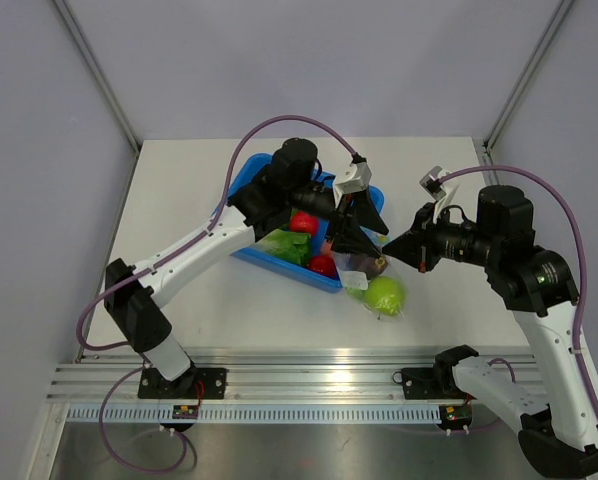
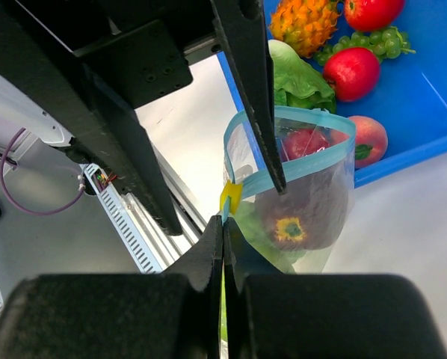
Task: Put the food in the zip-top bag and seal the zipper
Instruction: Zip the zipper food storage bag.
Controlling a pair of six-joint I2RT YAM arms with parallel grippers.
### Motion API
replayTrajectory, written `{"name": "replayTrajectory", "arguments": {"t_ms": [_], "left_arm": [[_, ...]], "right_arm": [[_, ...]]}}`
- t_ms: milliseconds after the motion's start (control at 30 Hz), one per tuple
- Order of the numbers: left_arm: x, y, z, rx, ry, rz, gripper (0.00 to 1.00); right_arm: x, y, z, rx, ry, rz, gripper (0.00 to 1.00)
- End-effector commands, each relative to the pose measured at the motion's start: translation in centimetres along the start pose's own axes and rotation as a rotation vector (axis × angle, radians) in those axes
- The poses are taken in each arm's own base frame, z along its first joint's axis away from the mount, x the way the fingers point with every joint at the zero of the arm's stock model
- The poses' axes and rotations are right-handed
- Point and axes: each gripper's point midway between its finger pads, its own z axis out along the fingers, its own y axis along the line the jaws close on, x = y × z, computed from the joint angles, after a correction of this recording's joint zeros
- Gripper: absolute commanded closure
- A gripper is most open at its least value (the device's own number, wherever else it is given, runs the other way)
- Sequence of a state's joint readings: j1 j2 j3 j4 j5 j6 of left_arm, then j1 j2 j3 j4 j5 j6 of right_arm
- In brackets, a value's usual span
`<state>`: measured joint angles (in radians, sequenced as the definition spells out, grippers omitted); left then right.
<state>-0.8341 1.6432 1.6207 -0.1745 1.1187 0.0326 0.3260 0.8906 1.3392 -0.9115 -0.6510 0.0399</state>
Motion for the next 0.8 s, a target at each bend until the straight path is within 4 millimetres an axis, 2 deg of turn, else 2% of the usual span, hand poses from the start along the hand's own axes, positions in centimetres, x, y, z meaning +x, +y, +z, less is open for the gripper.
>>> {"name": "replayTrajectory", "arguments": {"t_ms": [0,133,333,567,700,767], "left_arm": [[-1.7,-0.7,0.1,0.036,-0.022,0.048,0.42],[-1.7,-1.0,0.1,0.058,-0.022,0.041,0.5],[-1.6,-1.3,0.2,0.082,-0.022,0.032,0.68],[-1.4,-1.3,0.2,0.09,-0.02,0.017,0.62],[-1.3,-1.5,0.3,0.112,-0.018,0.013,0.73],[-1.3,-1.5,0.3,0.116,-0.019,0.014,0.83]], "right_arm": [[-1.3,0.9,-0.7,-0.026,-0.046,-0.05,1.0],[-1.1,0.7,-0.6,-0.022,-0.041,-0.046,1.0],[-0.9,0.4,-0.4,-0.01,-0.032,-0.044,1.0],[-0.8,0.2,-0.3,-0.005,-0.028,-0.042,1.0],[-0.8,0.1,-0.3,0.0,-0.027,-0.042,1.0],[-0.7,-0.1,-0.1,0.003,-0.024,-0.039,1.0]]}}
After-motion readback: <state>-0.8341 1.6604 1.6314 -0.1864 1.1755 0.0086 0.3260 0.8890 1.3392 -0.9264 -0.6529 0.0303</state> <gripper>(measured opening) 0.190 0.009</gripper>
